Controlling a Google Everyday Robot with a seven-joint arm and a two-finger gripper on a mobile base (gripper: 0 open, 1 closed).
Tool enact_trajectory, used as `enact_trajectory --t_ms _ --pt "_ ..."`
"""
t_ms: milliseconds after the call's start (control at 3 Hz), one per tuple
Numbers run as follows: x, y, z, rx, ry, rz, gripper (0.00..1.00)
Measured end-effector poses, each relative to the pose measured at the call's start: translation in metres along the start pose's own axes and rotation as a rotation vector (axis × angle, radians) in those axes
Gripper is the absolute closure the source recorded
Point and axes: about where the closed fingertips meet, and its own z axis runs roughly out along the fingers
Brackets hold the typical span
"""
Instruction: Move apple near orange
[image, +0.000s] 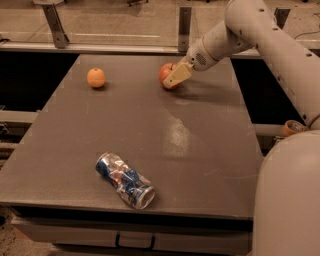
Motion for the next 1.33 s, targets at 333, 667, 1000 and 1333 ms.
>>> enact_trajectory --t_ms 333,667,1000,1333 --pt "0.000 0.020 -0.003 -0.057 -0.001 -0.017 0.65" --pt "-0.013 0.038 -0.023 -0.106 -0.055 -0.053 0.87" --pt "-0.013 0.039 -0.020 -0.113 -0.055 -0.053 1.00" --pt "-0.013 0.039 -0.020 -0.113 -0.055 -0.053 1.00"
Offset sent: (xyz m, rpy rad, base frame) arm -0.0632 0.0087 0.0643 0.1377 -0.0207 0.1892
